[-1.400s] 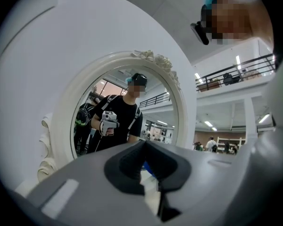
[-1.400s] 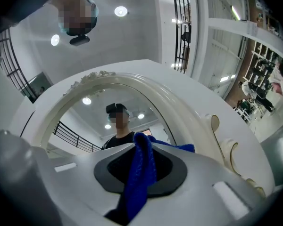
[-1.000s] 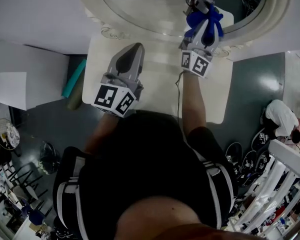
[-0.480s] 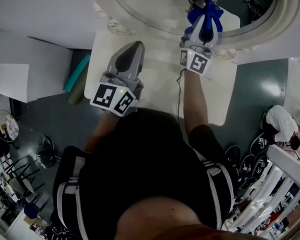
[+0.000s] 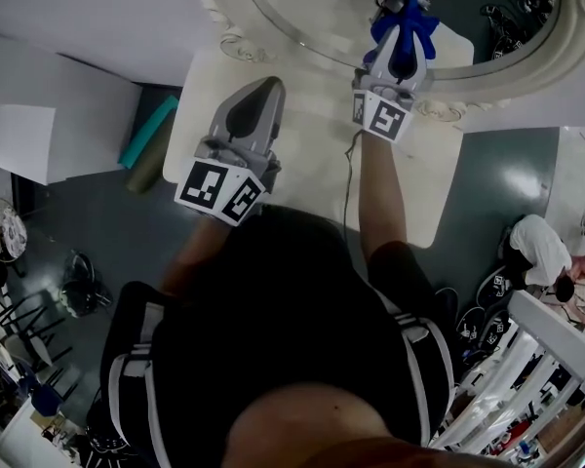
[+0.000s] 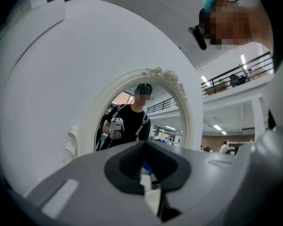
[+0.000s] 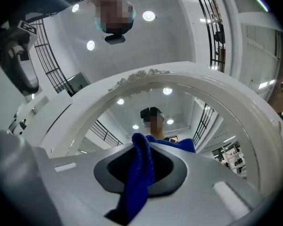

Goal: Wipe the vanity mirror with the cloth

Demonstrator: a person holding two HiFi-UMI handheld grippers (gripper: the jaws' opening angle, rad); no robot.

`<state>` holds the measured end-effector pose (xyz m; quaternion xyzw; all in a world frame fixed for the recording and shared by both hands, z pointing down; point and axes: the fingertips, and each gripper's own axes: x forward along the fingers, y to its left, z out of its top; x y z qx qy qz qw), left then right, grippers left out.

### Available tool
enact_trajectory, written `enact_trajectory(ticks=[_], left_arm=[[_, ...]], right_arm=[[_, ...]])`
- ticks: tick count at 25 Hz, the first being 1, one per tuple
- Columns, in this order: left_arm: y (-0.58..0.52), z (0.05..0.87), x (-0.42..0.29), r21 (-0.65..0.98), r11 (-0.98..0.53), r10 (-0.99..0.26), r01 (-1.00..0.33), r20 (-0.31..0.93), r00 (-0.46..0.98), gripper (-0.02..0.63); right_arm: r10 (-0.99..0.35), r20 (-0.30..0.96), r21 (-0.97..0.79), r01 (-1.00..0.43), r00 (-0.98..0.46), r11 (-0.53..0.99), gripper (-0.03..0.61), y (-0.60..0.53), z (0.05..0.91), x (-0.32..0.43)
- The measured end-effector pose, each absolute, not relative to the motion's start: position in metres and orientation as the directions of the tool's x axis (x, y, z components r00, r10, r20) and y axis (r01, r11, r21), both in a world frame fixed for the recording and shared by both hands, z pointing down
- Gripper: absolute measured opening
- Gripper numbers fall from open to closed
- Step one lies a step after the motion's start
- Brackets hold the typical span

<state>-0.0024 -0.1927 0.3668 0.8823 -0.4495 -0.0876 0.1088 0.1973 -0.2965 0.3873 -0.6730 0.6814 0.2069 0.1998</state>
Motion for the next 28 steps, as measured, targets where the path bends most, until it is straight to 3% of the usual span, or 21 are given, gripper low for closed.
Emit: enact_trajectory(ticks=[10, 28], left_arm=[[-0.196, 0.365, -0.034, 0.288, -0.549, -0.829, -0.784, -0.068, 0.555, 0.009], [-0.191, 0.366, -0.028, 0.313, -0.499, -0.860, -0.808, -0.068, 0.505, 0.009]], right_arm=[[-0.832, -0.536, 0.135, -0.987, -0.144, 0.084, 0.037, -0.313, 0.387, 0.128], [-0.820, -0.523, 0.201, -0.969, -0.231, 0.145, 0.037, -0.323, 0.392, 0.099]])
